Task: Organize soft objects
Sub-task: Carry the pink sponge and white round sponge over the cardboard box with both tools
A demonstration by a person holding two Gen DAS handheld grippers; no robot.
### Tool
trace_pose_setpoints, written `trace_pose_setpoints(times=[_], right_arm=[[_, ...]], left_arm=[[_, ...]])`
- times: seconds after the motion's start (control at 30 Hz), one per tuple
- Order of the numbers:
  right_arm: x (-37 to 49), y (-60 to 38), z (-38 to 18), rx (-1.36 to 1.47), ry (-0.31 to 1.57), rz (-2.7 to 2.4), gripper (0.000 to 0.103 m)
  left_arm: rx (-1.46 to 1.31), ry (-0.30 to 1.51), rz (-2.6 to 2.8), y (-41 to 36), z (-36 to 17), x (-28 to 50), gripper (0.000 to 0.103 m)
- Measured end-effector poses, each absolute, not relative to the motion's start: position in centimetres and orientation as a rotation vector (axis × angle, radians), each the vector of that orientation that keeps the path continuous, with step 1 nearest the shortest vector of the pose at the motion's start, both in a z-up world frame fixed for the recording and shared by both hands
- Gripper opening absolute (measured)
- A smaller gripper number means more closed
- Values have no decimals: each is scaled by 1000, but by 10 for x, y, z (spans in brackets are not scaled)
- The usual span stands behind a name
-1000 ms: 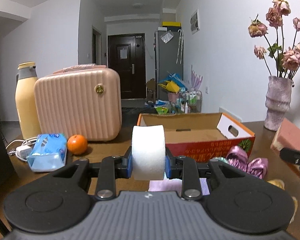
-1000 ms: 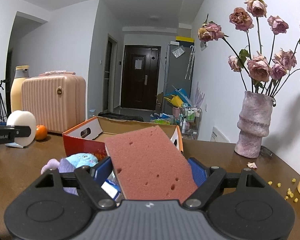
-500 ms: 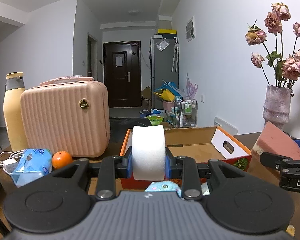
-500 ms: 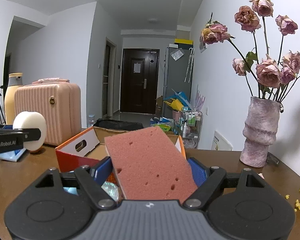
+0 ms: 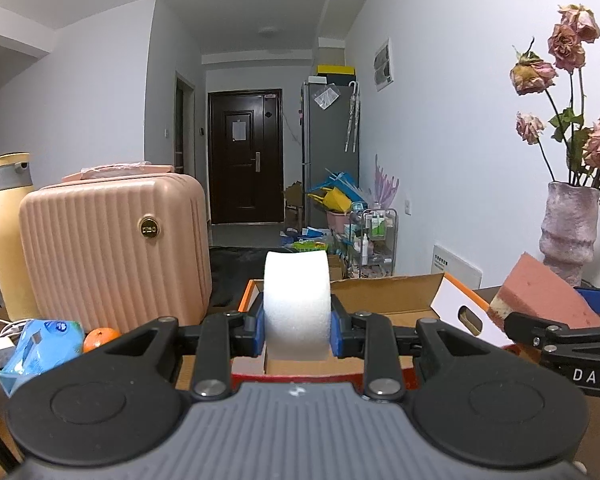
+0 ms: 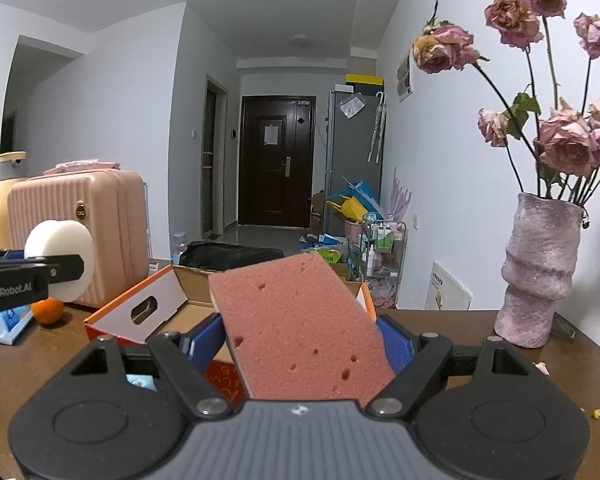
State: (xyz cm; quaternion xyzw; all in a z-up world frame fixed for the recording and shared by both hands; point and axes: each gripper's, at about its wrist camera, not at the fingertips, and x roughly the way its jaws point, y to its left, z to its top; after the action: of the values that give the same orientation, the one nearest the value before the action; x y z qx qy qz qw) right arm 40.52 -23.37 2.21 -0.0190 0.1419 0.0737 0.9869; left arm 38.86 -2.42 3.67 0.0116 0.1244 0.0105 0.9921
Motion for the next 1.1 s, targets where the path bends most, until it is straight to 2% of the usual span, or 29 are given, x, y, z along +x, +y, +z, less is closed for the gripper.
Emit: trace_pose_setpoints(times=[1.1], right_arm=[[521,-225,10,-104,400,180,82]], left_arm=[[81,325,55,-35,13,500,30]])
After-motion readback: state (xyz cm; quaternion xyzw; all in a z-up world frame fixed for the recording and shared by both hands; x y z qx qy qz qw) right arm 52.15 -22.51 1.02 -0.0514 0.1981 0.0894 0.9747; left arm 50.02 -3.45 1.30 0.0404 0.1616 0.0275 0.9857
